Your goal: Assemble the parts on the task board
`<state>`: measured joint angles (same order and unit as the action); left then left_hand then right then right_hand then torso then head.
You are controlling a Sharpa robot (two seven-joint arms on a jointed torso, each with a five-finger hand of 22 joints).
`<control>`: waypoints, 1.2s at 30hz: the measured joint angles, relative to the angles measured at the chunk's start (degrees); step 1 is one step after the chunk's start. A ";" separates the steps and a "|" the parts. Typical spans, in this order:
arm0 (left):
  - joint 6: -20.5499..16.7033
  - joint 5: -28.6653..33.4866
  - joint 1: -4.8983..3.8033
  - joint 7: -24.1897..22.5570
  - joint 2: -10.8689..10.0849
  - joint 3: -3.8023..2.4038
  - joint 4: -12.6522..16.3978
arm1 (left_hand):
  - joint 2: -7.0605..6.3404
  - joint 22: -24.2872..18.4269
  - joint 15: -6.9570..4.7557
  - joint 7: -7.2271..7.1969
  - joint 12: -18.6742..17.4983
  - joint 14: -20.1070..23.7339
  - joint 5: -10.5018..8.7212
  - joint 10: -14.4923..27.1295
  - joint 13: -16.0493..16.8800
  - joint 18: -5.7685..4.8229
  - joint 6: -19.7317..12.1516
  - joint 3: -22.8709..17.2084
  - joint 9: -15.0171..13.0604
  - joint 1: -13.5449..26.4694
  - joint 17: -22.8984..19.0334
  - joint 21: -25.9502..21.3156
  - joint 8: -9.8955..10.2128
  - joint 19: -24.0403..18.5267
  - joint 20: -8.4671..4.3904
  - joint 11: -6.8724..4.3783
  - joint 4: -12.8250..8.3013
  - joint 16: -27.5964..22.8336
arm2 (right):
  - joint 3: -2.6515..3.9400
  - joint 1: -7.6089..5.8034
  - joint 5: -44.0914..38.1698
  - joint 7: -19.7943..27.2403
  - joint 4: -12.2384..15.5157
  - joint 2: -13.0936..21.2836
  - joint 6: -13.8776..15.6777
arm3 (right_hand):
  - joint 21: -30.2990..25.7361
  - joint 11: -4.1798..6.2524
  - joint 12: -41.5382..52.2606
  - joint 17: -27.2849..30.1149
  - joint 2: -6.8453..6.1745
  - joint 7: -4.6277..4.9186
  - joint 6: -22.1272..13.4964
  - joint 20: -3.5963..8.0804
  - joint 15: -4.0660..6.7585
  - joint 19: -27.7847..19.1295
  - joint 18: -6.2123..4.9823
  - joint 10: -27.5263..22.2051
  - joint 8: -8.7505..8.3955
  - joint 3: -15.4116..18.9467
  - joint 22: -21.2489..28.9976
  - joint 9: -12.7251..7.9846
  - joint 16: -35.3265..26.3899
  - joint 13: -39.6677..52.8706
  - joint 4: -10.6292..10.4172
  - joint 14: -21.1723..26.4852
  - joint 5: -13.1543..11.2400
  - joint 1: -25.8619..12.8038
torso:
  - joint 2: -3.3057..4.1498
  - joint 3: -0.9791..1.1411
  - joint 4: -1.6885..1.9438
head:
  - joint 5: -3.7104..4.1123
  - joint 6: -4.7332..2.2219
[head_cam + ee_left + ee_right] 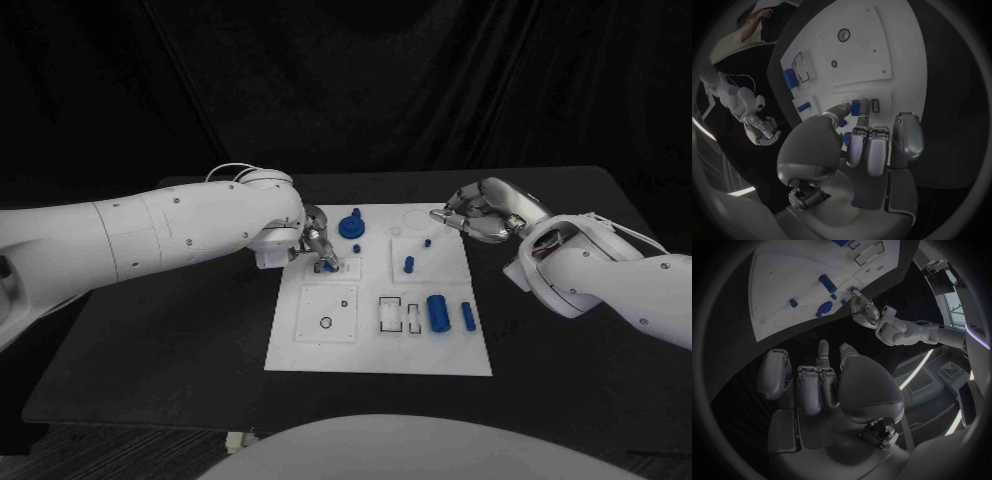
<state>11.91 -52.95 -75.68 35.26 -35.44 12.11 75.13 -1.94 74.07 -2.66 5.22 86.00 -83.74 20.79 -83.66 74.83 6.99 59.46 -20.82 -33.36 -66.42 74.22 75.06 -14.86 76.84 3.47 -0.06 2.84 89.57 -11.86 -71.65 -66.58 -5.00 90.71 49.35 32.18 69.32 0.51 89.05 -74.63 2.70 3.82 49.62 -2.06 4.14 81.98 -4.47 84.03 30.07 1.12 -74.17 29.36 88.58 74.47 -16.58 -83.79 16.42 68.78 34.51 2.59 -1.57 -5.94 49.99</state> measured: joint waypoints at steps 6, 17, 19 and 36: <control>-0.48 0.03 0.08 -0.16 -0.11 0.00 0.09 | 0.00 0.00 0.00 0.00 0.00 0.00 -0.52 0.00 0.00 0.00 0.00 0.00 -0.14 0.00 0.00 0.00 0.00 0.00 0.00 0.00 0.00 0.00 | 0.00 0.00 0.00 -0.08 0.00 0.07 -0.02 | 0.00 0.00 0.00 0.00 0.00 0.00 0.00 0.00 0.00 0.00 0.00 0.00 0.00 0.00 0.00 0.00 0.00 0.00 0.00 0.00 0.00 0.00 | 0.01 -0.01 -0.01 | 0.09 0.00; -1.21 0.06 0.18 -0.45 -0.07 0.03 0.25 | 0.00 0.00 0.00 0.00 0.00 0.00 -0.65 0.00 0.00 0.00 0.00 0.00 -0.14 0.00 0.00 0.00 0.00 0.00 0.00 0.00 0.00 0.00 | 0.00 0.01 0.00 -0.19 0.00 0.09 -0.05 | 0.00 0.00 0.00 0.00 0.00 0.00 0.00 0.00 0.00 0.00 0.00 0.00 0.00 0.00 0.00 0.00 0.00 0.00 0.00 0.00 0.00 0.01 | 0.02 -0.01 -0.02 | 0.07 0.00; -1.28 0.06 0.20 -0.49 -0.04 0.03 0.25 | 0.00 0.00 0.00 0.00 0.00 0.00 -0.65 0.00 0.00 0.00 0.00 0.00 -0.13 0.00 0.00 0.00 0.00 0.00 0.00 0.00 0.00 0.00 | 0.00 0.01 0.00 -0.20 0.00 0.07 -0.06 | 0.00 0.00 0.00 0.00 0.00 0.00 0.00 0.00 0.00 0.00 0.00 0.00 0.00 0.00 0.00 0.00 0.00 0.00 0.00 0.00 0.00 0.01 | 0.01 -0.01 -0.02 | 0.07 0.00; -1.42 0.09 0.27 -0.63 0.11 0.03 0.07 | 0.29 0.00 0.00 0.00 0.00 0.00 -0.65 0.03 0.00 0.00 0.00 0.00 -0.13 0.29 0.00 0.00 0.00 0.00 0.00 -0.02 0.00 0.00 | 0.00 0.03 0.00 -0.26 -0.08 0.00 -0.13 | 0.00 0.00 0.00 0.00 0.00 0.00 0.00 0.00 0.00 0.00 0.00 0.00 0.00 0.00 0.00 0.00 0.00 0.00 0.00 0.00 0.00 0.01 | 0.00 -0.01 -0.01 | -0.01 0.00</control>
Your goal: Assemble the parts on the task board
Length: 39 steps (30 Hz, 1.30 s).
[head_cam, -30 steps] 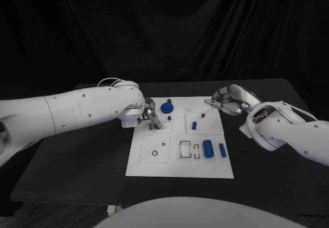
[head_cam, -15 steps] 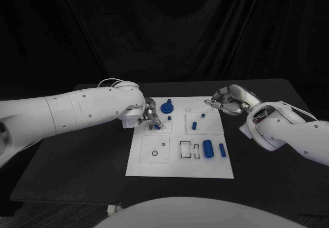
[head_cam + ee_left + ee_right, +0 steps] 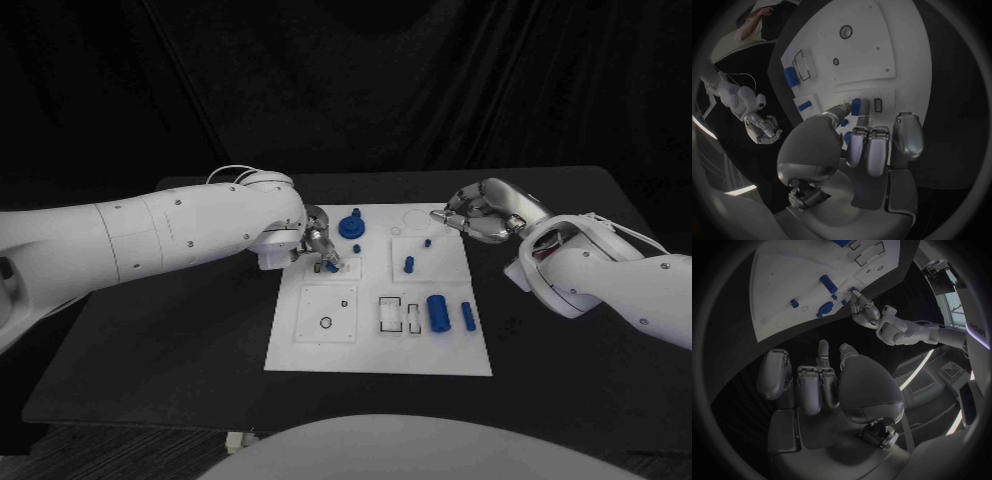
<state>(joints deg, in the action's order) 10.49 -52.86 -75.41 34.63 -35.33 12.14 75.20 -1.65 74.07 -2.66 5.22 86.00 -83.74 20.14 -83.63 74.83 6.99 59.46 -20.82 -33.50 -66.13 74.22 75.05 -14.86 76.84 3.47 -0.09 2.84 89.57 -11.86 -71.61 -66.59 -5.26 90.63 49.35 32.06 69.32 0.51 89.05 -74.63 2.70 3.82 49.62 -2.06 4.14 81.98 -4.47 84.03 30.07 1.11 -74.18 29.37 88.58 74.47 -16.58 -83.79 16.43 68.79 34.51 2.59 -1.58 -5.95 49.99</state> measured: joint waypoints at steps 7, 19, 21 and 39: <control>0.00 0.02 0.07 0.05 -0.09 -0.01 -0.01 | -0.30 0.00 0.00 -0.21 0.00 0.00 0.00 0.01 0.00 0.00 -0.21 0.00 -0.01 0.30 0.00 0.00 0.00 0.00 0.00 0.00 0.00 0.00 | 0.00 0.06 0.00 -0.03 -0.07 -0.07 -0.05 | 0.00 0.00 0.00 0.00 0.00 0.00 0.00 0.00 0.00 0.00 0.01 0.00 0.00 0.00 0.00 0.00 0.00 0.00 0.00 0.00 0.00 0.00 | 0.00 0.00 0.00 | -0.07 0.00; -0.44 0.04 0.19 0.09 -0.12 -0.01 -0.01 | -0.30 0.00 0.00 -0.41 0.00 0.00 0.00 0.00 0.00 0.00 -0.41 0.00 -0.01 0.30 0.00 -0.42 0.00 -0.01 0.00 0.00 0.00 0.00 | 0.00 0.17 0.00 -0.06 -0.22 -0.11 -0.13 | 0.00 0.00 0.00 0.00 -0.20 0.00 0.00 0.00 0.00 0.00 0.00 0.00 0.00 0.00 0.00 0.00 0.00 0.00 0.00 0.00 0.00 0.21 | 0.01 0.00 0.02 | -0.04 0.00; -0.54 0.04 0.21 0.09 -0.15 -0.01 -0.01 | -0.30 0.00 0.00 -0.41 0.00 0.00 0.00 0.00 0.00 0.00 -0.41 0.00 0.00 0.30 0.00 -0.42 0.00 -0.02 0.00 0.00 0.00 0.00 | 0.00 0.18 0.00 -0.07 -0.24 -0.11 -0.14 | 0.00 0.00 0.00 0.00 -0.20 0.00 0.00 0.00 0.00 0.00 0.00 0.00 0.00 0.00 0.00 0.00 0.00 0.00 0.00 0.00 0.00 0.21 | 0.01 0.00 0.02 | -0.04 0.00; -3.54 -0.33 0.42 -0.05 -2.15 0.07 2.18 | -0.30 0.00 0.00 -0.42 0.00 0.00 0.00 -0.01 0.00 0.01 -0.43 0.00 0.05 0.30 0.00 -0.42 0.01 0.00 0.00 0.00 0.00 0.00 | 0.00 0.26 0.00 -0.13 -0.35 -0.07 -0.22 | 0.00 0.00 0.00 0.00 -0.20 0.00 0.00 0.00 0.00 0.00 0.00 0.00 0.00 0.00 0.00 0.00 0.00 0.00 0.00 0.00 0.00 0.21 | 0.00 0.00 0.02 | -0.06 0.00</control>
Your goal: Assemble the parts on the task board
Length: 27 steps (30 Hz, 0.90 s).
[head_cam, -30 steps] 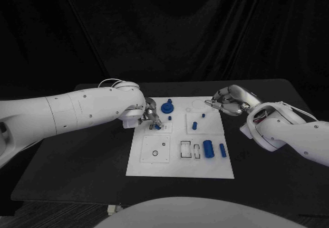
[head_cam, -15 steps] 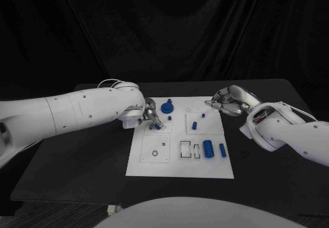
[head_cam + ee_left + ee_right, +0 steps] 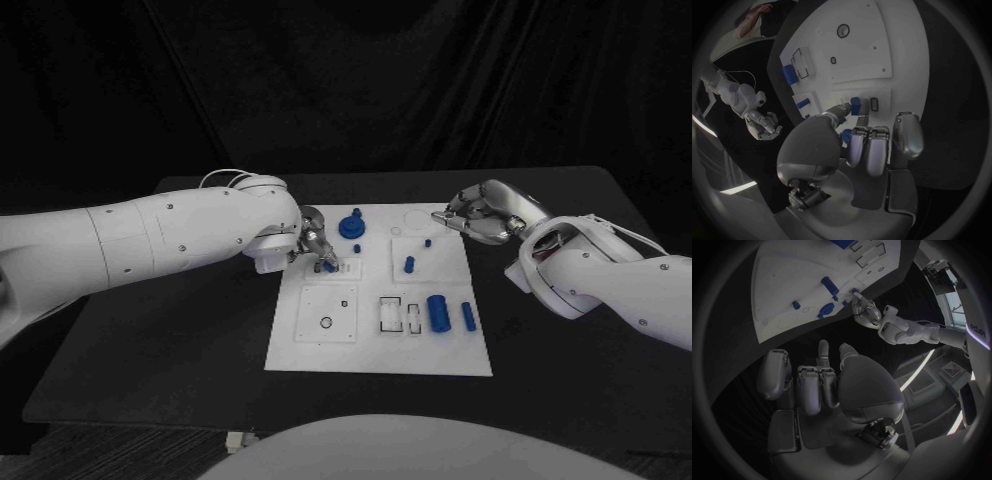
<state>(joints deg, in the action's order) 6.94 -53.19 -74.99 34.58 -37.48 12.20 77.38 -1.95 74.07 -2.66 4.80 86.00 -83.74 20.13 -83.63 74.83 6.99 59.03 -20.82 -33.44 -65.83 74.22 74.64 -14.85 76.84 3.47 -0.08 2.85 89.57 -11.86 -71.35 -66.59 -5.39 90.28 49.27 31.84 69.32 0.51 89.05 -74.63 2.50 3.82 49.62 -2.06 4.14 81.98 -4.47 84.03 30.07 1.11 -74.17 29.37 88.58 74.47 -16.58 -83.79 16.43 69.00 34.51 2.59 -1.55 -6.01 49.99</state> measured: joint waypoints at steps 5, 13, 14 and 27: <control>-2.21 -0.60 0.01 -0.29 -1.07 0.01 1.62 | 0.00 0.00 0.00 0.00 0.00 0.00 0.00 0.00 0.00 0.00 0.00 0.00 0.00 0.00 0.00 0.00 0.00 0.01 0.00 0.00 0.00 0.00 | 0.00 0.01 0.00 -0.03 -0.10 -0.01 -0.03 | 0.00 0.00 0.00 0.00 0.00 0.00 0.00 0.00 0.00 0.00 0.01 0.00 0.00 0.00 0.00 0.00 0.00 0.00 0.00 0.00 0.00 0.00 | 0.00 0.01 0.00 | -0.10 0.00; -7.13 -1.44 0.01 -1.26 -3.31 0.01 4.74 | 0.00 0.00 0.00 0.00 0.00 0.00 0.00 0.00 0.00 0.00 0.00 0.00 0.00 0.00 0.00 0.00 0.00 0.01 -0.01 0.00 0.00 0.00 | 0.00 0.04 0.00 -0.09 -0.27 -0.09 -0.10 | 0.00 0.00 0.00 0.00 0.00 0.00 0.00 0.00 0.00 0.00 0.00 0.00 0.00 0.00 0.00 0.00 0.00 0.00 0.00 0.00 0.00 0.00 | -0.01 0.00 0.00 | -0.17 0.00; -7.76 -1.55 0.01 -1.39 -3.64 0.01 5.05 | 0.00 0.00 0.00 0.00 0.00 0.00 0.00 0.00 0.00 0.00 0.00 0.00 0.00 0.00 0.00 0.00 0.00 0.01 -0.01 0.00 0.00 0.00 | 0.00 0.05 0.00 -0.09 -0.29 -0.10 -0.11 | 0.00 0.00 0.00 0.00 0.00 0.00 0.00 0.00 0.00 0.00 0.00 0.00 0.00 0.00 0.00 0.00 0.00 0.00 0.00 0.00 0.00 0.00 | -0.01 0.00 -0.01 | -0.15 0.00; -10.62 -2.17 1.33 -2.03 -4.23 0.03 5.42 | -0.53 0.00 0.00 0.00 0.00 0.00 0.00 0.00 0.00 0.00 0.00 -0.89 -0.01 0.53 0.00 0.00 0.00 0.02 -0.01 -0.01 0.89 0.00 | 0.00 0.13 0.00 -0.13 -0.43 -0.26 -0.23 | 0.00 0.00 0.00 0.00 0.67 0.00 -0.01 0.00 0.00 0.00 0.00 0.00 0.00 0.00 0.00 0.00 0.00 0.00 0.00 0.00 0.92 0.67 | -0.01 0.01 -0.01 | -0.26 0.00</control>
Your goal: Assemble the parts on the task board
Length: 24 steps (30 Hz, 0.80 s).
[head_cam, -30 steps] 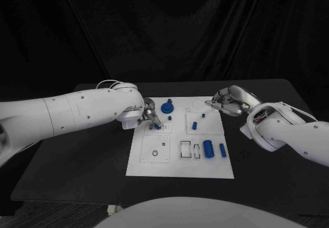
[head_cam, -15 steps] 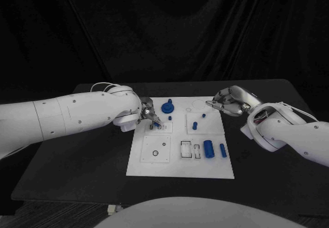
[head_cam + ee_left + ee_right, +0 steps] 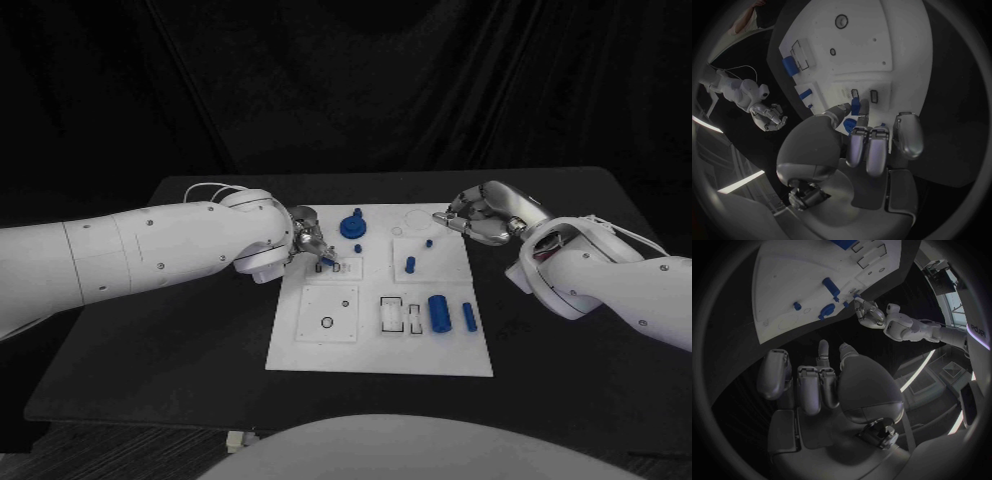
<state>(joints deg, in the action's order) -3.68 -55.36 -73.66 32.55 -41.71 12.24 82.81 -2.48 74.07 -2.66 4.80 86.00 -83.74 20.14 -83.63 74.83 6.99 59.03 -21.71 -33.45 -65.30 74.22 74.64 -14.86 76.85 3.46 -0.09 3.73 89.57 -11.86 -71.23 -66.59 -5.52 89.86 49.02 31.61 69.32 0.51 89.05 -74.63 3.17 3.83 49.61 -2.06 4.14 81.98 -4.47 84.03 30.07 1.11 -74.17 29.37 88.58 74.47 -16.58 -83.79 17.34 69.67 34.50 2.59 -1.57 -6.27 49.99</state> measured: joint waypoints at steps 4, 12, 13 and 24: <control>0.02 -0.07 0.32 -0.01 0.25 0.01 -0.29 | 0.00 0.00 0.00 0.00 -0.49 0.00 0.00 0.04 0.00 0.01 0.00 0.00 0.00 0.00 0.00 0.00 0.00 0.00 0.00 -0.03 0.00 0.00 | 0.00 0.01 0.00 -0.02 0.00 0.06 -0.04 | 0.00 0.00 0.00 0.00 0.00 0.00 0.00 0.00 0.00 0.00 0.00 0.00 0.00 0.00 0.00 0.00 0.00 0.00 0.00 0.00 0.41 0.00 | 0.00 0.00 0.01 | 0.04 0.00; 0.06 -0.14 0.51 -0.07 0.70 0.01 -0.84 | 0.00 0.00 0.00 0.00 -0.65 0.00 -0.66 0.04 0.00 0.00 0.00 -0.15 0.00 0.00 0.00 -0.01 0.00 0.00 0.00 -0.03 0.16 0.00 | 0.00 0.01 0.00 -0.04 0.07 0.16 -0.08 | 0.00 0.00 0.00 0.00 0.00 0.00 0.00 0.00 0.00 0.00 0.00 0.00 0.00 0.00 0.00 0.00 0.00 0.00 0.00 0.00 0.40 0.00 | 0.01 0.00 -0.01 | 0.08 0.00; 0.06 -0.15 0.52 -0.09 0.74 0.01 -0.88 | 0.00 0.00 0.00 0.00 -0.65 0.00 -0.66 0.04 0.00 0.00 0.00 -0.47 0.00 0.00 0.00 -0.01 0.00 0.00 0.00 -0.03 0.47 0.00 | 0.00 0.01 0.00 -0.04 0.08 0.17 -0.08 | 0.00 0.00 0.00 0.00 0.00 0.00 -0.01 0.00 0.00 0.00 0.00 0.00 0.00 0.00 0.00 0.00 0.00 0.00 0.00 0.00 0.40 0.00 | 0.02 0.00 -0.01 | 0.10 0.00; 0.31 -0.21 0.56 -0.22 1.00 0.00 -1.24 | 0.00 0.00 0.00 0.00 -0.65 0.00 -1.99 0.04 0.00 0.00 0.00 -0.84 0.00 0.02 0.00 -0.45 0.00 0.00 0.00 -0.03 0.86 0.00 | 0.00 0.02 0.00 -0.04 0.11 0.20 -0.08 | 0.00 0.00 0.00 0.00 0.00 0.09 -0.09 0.00 0.00 0.00 0.00 0.00 0.00 0.00 0.00 0.00 0.00 0.00 0.00 0.00 0.40 0.01 | 0.02 0.00 -0.02 | 0.04 0.00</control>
<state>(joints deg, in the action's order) -3.37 -55.57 -73.10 32.33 -40.71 12.24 81.57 -2.48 74.07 -2.66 4.80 85.35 -83.74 18.15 -83.59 74.83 6.99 59.03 -22.56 -33.45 -65.28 74.22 74.19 -14.86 76.85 3.46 -0.12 4.59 89.57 -11.86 -71.21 -66.59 -5.56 89.97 49.22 31.53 69.32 0.51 89.05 -74.64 3.16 3.91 49.52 -2.06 4.15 81.98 -4.47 84.03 30.07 1.11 -74.17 29.37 88.58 74.47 -16.58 -83.79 17.75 69.68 34.52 2.59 -1.58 -6.22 49.99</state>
